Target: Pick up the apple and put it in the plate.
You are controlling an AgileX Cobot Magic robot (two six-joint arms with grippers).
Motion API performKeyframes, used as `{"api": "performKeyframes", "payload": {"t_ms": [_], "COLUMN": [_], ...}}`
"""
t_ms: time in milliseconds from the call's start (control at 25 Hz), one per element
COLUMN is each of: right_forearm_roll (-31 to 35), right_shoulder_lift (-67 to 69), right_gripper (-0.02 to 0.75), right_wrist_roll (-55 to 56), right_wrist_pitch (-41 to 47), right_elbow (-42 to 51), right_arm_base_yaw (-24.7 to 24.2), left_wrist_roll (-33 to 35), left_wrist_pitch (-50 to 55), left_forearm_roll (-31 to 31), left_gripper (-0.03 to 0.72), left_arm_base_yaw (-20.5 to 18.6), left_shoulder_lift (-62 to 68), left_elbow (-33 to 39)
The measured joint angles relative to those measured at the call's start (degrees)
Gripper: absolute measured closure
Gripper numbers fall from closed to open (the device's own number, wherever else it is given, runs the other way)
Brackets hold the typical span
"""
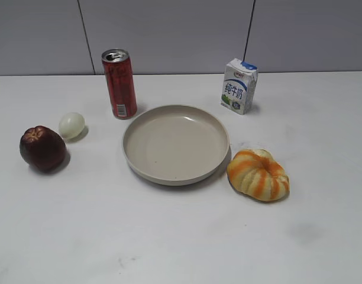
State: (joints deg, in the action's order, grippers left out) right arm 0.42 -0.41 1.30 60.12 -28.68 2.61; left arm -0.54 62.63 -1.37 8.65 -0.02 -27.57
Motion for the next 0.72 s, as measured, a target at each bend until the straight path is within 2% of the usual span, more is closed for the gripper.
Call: {"api": "performKeyframes", "payload": {"t_ms": [440, 560, 720], "right_forearm_roll": [0.0, 0.0, 0.0], "right_shoulder_lift": [0.0, 0.0, 0.0], "right_gripper": [0.153, 0.153, 0.153], "right_wrist_roll": [0.0, 0.0, 0.0], "right_wrist_pitch": [0.0, 0.0, 0.0], "right_elbow": [0.0, 0.0, 0.0], "right_arm_base_yaw": [0.0, 0.0, 0.0], "left_wrist_roll": [0.0, 0.0, 0.0], "left_wrist_pitch": [-1.5, -7.2, -17.4], "left_forearm_roll": [-0.7, -2.1, -2.0], "left_gripper": [0.147, 0.147, 0.147], "left_arm_base_yaw": [0.0, 0.0, 0.0], "left_shoulder_lift": [1.0, 6.7, 22.4], "left_elbow": [-0.3, -0.9, -1.3]}}
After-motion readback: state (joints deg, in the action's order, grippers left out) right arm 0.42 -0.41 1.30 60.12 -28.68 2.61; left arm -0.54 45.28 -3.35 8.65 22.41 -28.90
